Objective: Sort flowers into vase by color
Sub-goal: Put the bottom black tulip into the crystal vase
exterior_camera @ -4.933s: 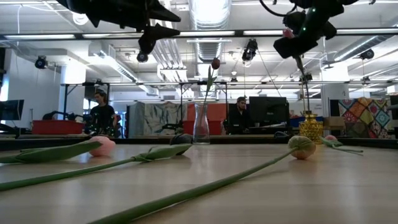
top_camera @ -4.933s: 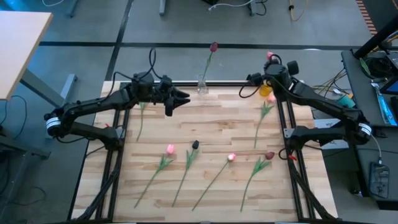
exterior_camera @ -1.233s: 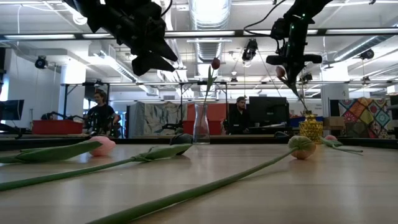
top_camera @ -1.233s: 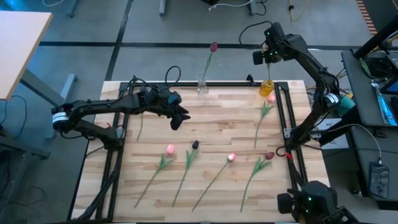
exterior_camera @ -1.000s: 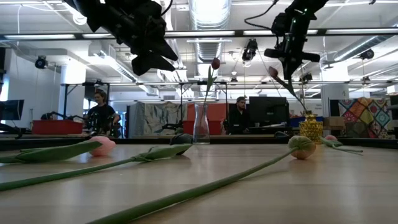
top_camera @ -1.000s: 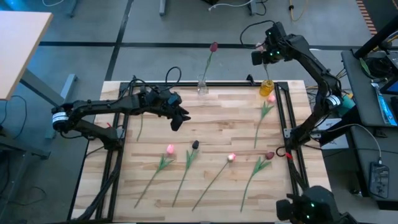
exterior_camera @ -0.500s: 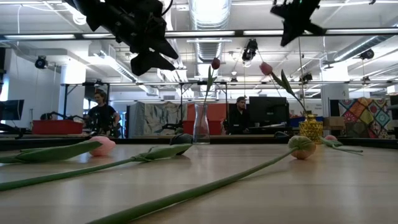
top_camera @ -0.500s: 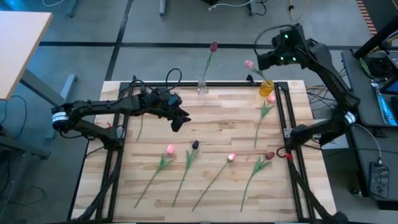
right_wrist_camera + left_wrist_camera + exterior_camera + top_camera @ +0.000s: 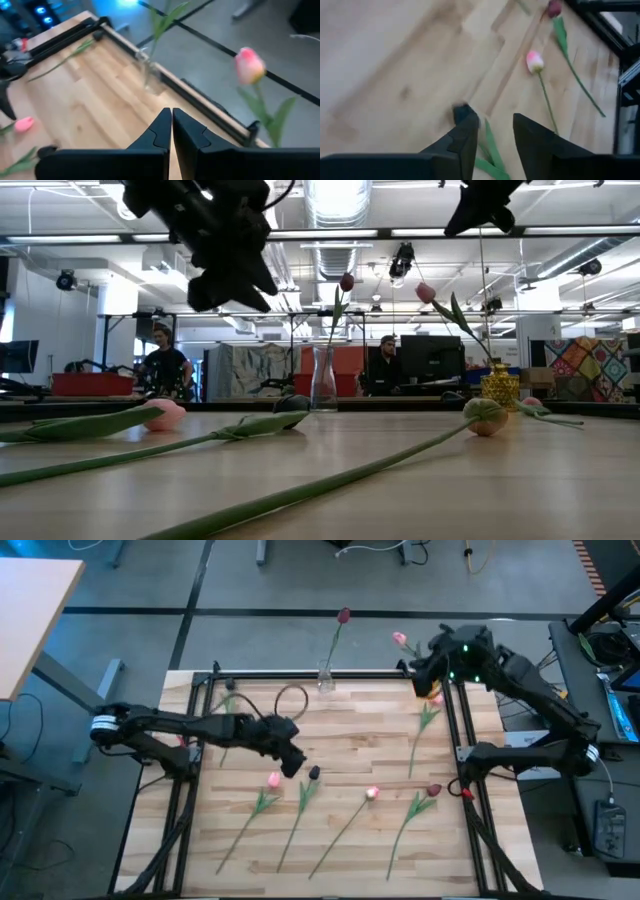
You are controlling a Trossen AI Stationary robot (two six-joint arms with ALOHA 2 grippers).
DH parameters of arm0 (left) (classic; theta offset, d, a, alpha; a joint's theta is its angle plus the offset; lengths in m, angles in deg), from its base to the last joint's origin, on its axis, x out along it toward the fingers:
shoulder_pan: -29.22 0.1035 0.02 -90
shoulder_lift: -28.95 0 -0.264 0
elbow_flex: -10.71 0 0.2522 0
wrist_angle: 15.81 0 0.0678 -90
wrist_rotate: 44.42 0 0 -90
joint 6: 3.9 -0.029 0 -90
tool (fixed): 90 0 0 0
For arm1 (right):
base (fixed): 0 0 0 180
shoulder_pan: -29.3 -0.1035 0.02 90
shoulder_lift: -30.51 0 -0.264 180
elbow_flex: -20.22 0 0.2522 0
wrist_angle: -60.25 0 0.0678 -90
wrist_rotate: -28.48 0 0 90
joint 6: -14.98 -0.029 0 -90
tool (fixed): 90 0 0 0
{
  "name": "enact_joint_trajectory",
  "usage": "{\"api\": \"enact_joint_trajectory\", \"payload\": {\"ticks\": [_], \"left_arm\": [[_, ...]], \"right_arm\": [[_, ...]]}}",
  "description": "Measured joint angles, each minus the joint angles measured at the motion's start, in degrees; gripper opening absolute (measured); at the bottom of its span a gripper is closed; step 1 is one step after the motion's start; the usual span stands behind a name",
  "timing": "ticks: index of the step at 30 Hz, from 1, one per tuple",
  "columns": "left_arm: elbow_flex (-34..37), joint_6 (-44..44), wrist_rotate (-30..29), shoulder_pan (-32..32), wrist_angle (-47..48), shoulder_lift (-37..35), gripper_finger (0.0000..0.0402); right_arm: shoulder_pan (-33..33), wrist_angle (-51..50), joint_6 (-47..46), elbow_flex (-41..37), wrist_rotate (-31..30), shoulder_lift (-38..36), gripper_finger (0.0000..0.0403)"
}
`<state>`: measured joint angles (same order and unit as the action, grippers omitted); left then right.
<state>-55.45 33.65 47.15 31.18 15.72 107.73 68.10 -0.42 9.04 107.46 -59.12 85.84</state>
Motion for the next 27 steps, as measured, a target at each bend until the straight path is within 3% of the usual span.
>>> {"api": "enact_joint_trajectory", "payload": {"ticks": [8, 19, 23, 27], "left_arm": [[-2.48, 20.89, -6.66, -9.18, 0.30, 10.79, 0.0097], [-23.53, 26.65, -7.25, -11.96, 23.70, 31.55, 0.0179], [-26.83, 28.27, -7.18, -11.91, 25.22, 35.32, 0.0192], [-26.53, 31.16, -7.03, -11.51, 26.94, 37.13, 0.0176]], "right_arm": [[-3.94, 1.36, -0.18, -5.30, 1.12, -5.47, 0.0009], [-4.05, 1.41, 2.83, -5.30, 3.61, -11.03, 0.0009], [-4.05, 1.37, 2.80, -5.30, 3.67, -11.88, 0.0009], [-4.05, 1.33, 2.54, -5.30, 3.68, -12.25, 0.0009]]}}
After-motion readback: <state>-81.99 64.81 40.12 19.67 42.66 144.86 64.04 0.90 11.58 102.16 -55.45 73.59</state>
